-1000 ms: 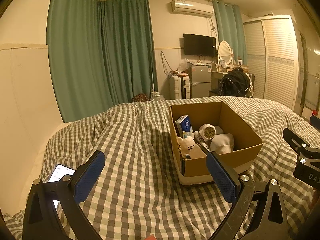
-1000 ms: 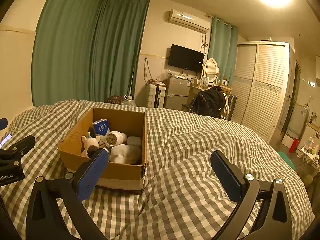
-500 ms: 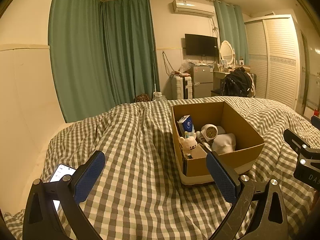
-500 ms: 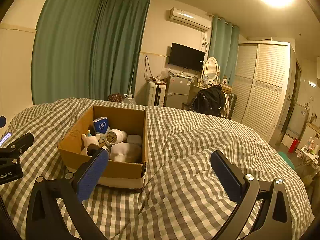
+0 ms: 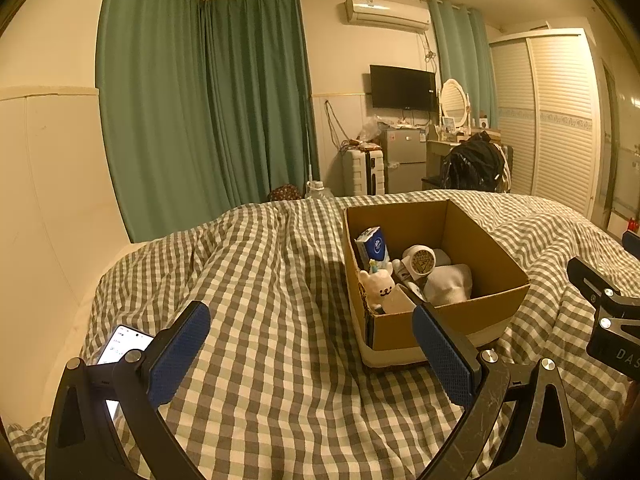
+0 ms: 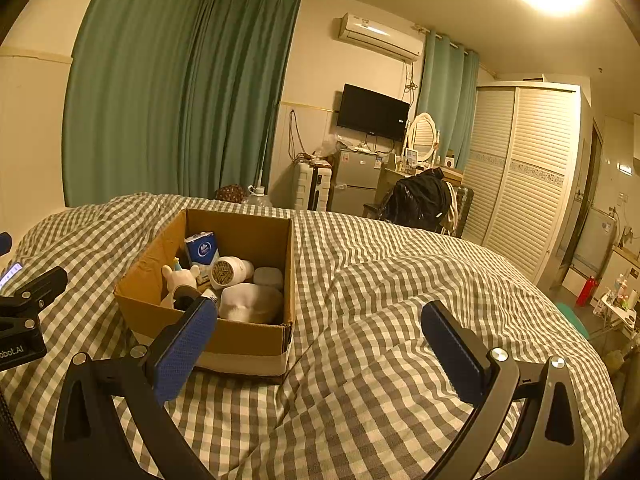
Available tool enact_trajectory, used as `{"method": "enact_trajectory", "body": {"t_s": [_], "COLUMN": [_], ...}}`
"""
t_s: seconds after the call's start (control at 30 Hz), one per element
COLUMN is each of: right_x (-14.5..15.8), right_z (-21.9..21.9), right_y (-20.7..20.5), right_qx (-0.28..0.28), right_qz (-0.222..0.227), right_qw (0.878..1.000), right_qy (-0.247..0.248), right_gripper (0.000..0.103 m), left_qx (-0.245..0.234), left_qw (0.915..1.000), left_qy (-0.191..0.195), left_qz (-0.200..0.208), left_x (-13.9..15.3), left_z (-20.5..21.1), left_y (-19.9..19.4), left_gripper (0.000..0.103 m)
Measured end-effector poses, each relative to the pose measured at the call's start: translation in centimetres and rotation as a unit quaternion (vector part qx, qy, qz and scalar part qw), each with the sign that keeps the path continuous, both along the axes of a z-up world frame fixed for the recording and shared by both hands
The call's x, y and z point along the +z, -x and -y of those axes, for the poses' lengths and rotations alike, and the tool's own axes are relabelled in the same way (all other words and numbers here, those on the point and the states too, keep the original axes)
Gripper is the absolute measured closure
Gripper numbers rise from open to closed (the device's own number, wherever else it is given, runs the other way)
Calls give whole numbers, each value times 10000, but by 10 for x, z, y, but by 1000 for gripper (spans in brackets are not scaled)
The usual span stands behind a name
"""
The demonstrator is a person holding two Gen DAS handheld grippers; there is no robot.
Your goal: Organize objects
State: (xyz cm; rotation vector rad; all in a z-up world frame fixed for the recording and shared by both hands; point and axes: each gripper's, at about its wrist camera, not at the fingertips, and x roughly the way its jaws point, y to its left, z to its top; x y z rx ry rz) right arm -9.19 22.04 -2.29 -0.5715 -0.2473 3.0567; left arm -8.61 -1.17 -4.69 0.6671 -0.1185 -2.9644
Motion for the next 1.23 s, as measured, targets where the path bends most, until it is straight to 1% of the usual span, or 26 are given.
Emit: {"method": "enact_trajectory", "body": {"t_s": [1.03,1.23], "right_x": [-2,-2], "right_z": [0,0], "right_y": [0,0], "right_qx": [-1,-3], "right_qz": [30,32], "right_qw": [10000,10000], "right_qy": [-13,-17], "right_gripper": [0,0], "left_qx": [2,-14], "left_qw": [10000,9999], "left_qy": [57,146], "left_qz": [36,-43], "left_x": [-1,-1], "left_z": [-2,-5], "left_y": [0,-2], "left_gripper": [0,0]}}
